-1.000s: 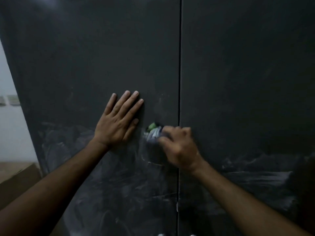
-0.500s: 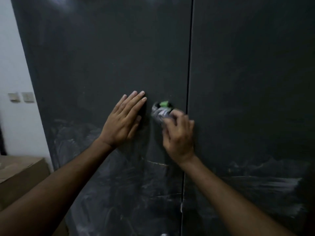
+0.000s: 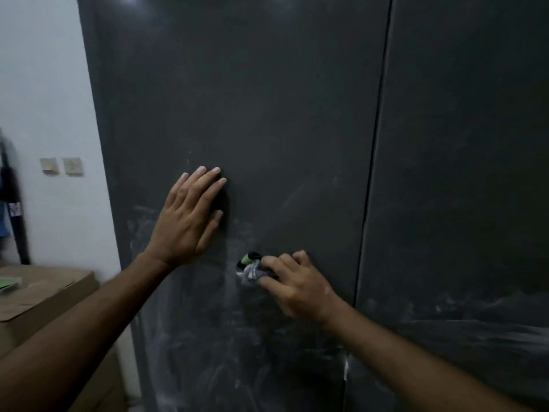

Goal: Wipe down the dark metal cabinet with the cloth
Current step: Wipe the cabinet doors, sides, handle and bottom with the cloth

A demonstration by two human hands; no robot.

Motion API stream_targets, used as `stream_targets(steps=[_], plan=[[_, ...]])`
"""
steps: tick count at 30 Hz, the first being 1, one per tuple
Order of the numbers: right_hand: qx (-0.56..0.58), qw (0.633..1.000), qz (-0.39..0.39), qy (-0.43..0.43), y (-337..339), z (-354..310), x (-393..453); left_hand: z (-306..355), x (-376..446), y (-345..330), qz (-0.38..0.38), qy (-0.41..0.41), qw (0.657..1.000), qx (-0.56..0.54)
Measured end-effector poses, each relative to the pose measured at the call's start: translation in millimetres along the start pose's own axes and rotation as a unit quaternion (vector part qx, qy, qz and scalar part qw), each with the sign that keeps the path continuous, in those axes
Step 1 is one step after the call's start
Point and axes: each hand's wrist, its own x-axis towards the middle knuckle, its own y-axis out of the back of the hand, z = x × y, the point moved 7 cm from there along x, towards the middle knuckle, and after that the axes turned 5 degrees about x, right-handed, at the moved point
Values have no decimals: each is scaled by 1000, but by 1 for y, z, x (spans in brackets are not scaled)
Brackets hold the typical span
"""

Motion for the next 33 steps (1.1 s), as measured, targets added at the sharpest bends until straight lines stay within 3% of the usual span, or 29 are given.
stream_targets(steps=[1,3,6,8,11,13,15,17,19,20,22,24,26,28,30,33], plan=[[-2,999,-29,25,-1,0,2,-7,-3,1,0,-6,1000,0],[-20,1000,8,-10,12,19,19,-22,-11,4,2,-19,1000,3],[-38,957,181,-222,33,48,38,-47,-23,8,13,-24,1000,15],[-27,938,204,-278,9,23,38,-61,-30,9,14,-22,1000,17],[-14,997,28,-67,-42,-45,40,-84,-38,12,11,-34,999,17],[-19,999,-41,16,-39,-41,48,-100,-42,15,18,-40,999,23],[-51,997,32,-46,-21,-14,68,-113,-43,13,16,-37,999,22],[-53,966,151,-204,-5,6,78,-119,-45,8,10,-39,999,14],[-38,938,198,-282,-22,-12,78,-121,-46,4,12,-50,999,14],[-35,951,175,-253,-37,-31,81,-121,-46,4,16,-54,998,14],[-26,993,63,-100,-60,-68,85,-123,-47,4,21,-61,998,9],[-29,1000,-11,2,-54,-64,96,-124,-47,3,25,-66,998,3],[-60,996,45,-40,-32,-35,120,-124,-47,3,31,-67,997,-1],[-64,964,158,-202,-11,-4,139,-123,-47,4,38,-67,997,-12],[-41,943,200,-262,-23,-16,141,-123,-47,7,39,-67,997,-27],[-24,999,27,-39,-71,-84,132,-124,-44,14,26,-62,996,-67]])
